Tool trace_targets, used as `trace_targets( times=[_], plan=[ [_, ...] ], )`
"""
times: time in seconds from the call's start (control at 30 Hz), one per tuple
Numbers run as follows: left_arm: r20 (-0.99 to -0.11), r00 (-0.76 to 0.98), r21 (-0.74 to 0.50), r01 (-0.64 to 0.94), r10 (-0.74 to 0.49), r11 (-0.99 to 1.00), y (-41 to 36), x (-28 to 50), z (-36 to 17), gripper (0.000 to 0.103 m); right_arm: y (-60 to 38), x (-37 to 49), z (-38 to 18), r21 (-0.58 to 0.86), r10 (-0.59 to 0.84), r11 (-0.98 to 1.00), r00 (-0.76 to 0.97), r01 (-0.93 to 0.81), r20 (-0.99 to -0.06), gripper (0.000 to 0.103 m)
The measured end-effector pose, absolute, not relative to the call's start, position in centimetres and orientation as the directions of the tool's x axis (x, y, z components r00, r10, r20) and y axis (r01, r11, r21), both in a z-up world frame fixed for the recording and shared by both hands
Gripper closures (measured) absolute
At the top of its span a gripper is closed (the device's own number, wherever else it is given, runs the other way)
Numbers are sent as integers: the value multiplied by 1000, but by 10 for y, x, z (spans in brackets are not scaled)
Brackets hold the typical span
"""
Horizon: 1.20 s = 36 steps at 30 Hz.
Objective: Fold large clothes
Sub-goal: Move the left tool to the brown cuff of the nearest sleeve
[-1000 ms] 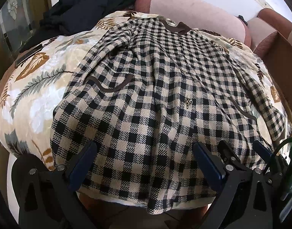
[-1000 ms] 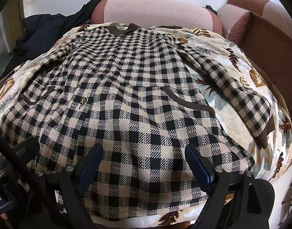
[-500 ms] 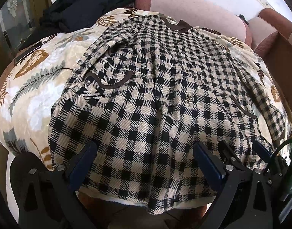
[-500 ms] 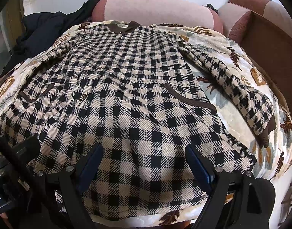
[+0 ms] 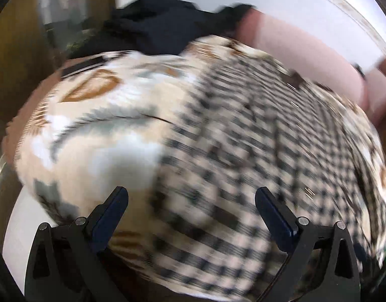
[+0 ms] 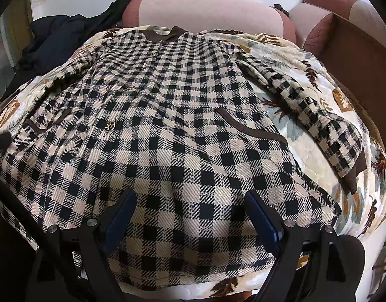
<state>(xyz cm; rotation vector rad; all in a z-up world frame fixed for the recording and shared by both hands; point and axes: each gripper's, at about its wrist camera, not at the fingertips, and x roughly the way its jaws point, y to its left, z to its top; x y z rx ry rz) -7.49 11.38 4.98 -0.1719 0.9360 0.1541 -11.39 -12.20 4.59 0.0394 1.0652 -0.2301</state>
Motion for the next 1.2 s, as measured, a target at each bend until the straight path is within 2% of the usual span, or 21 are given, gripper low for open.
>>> trace_targets(
  times=[0.17,0.33,0.4,0.47,0.57,0.67,0.7,0.73,0.77,0.83,0.97,1.2],
  plan=[
    [-822,560,-100,-319,102,942,170,-65,45,2,-122,-114,44,-75,-164,976,461,206,-872,12],
    [-840,537,-126,-321,71,939,193,-53,28,3,-121,-113,43,-82,-167,976,457,201,-873,12],
    [-843,537,-153,-277,21,949,193,-47,21,11,-121,-113,42,-83,-168,976,456,201,-874,12],
    [-852,521,-180,-216,-42,960,188,-39,13,25,-121,-113,42,-85,-169,976,455,200,-874,12],
    [-866,485,-229,-168,-122,959,181,-27,-4,32,-119,-113,43,-87,-168,977,455,195,-874,12],
    [-861,496,-211,-152,-110,965,172,-22,-8,35,-118,-115,44,-90,-169,978,456,189,-874,12],
    [-858,499,-214,-131,-122,968,169,-21,-8,44,-117,-115,44,-94,-171,978,455,188,-874,12],
    [-853,497,-238,-95,-161,967,166,-20,-7,84,-116,-115,44,-98,-175,977,455,187,-873,12],
    [-855,474,-276,-71,-211,959,165,-17,-7,99,-116,-115,44,-102,-177,977,454,186,-873,12],
    [-850,475,-293,-69,-227,954,169,-14,0,101,-114,-116,44,-111,-184,977,451,183,-873,12],
    [-831,525,-268,-90,-183,959,195,-2,30,101,-113,-118,46,-136,-203,975,453,177,-868,12],
    [-799,594,-60,-235,94,970,266,48,77,101,-110,-117,41,-156,-216,973,432,169,-876,12]
  ],
)
